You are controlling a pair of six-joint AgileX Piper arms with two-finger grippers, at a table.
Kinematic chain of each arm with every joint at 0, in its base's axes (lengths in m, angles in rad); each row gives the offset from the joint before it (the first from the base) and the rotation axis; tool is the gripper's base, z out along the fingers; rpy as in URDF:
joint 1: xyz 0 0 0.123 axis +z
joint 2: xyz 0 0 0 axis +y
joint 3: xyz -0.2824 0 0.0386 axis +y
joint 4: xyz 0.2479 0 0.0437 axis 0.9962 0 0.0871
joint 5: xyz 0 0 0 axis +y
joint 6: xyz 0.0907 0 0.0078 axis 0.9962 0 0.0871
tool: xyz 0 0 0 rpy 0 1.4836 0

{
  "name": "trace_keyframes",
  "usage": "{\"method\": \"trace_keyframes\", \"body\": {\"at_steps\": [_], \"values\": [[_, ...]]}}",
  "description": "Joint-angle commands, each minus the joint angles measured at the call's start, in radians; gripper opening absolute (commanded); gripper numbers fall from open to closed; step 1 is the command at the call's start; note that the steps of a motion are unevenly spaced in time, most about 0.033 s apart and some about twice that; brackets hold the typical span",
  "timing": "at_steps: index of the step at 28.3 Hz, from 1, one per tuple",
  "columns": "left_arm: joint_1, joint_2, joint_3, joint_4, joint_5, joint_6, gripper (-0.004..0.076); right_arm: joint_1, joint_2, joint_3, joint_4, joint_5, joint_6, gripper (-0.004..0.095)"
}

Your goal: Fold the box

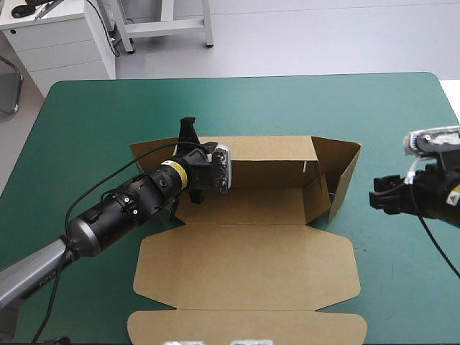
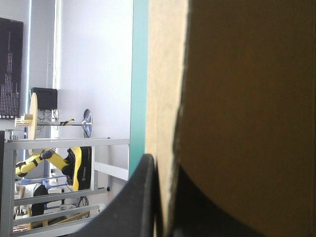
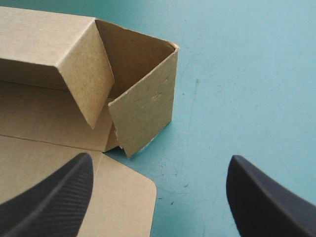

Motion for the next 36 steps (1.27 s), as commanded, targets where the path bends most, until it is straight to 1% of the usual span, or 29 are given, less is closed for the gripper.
{"method": "trace_keyframes", "body": {"at_steps": [1,7,18,22,27,32,35,36], "values": [[-0.019,-0.004,-0.008,-0.061,0.001,-0.054,-0.0008,-0.003,0.094,-0.086,-0.009,-0.063,-0.026,0.0693],[-0.019,-0.004,-0.008,-0.061,0.019,-0.062,-0.0008,-0.003,0.253,-0.210,-0.006,-0.102,-0.032,0.0693],[-0.019,-0.004,-0.008,-0.061,0.026,-0.063,-0.0008,-0.003,0.556,-0.493,0.000,-0.080,-0.036,0.0693],[-0.019,-0.004,-0.008,-0.061,0.026,-0.063,-0.0008,-0.003,0.643,-0.567,0.030,-0.065,-0.036,0.0693],[-0.019,-0.004,-0.008,-0.061,0.026,-0.063,-0.0008,-0.003,0.737,-0.621,0.047,-0.047,-0.036,0.0693],[-0.019,-0.004,-0.008,-0.061,0.026,-0.064,-0.0008,-0.003,0.829,-0.626,0.061,-0.035,-0.027,0.0693],[-0.019,-0.004,-0.008,-0.062,0.026,-0.064,-0.0008,-0.003,0.867,-0.626,0.096,-0.012,-0.027,0.0693],[-0.019,-0.004,-0.008,-0.062,0.026,-0.065,-0.0008,-0.003,0.886,-0.626,0.105,0.012,-0.027,0.0693]]}}
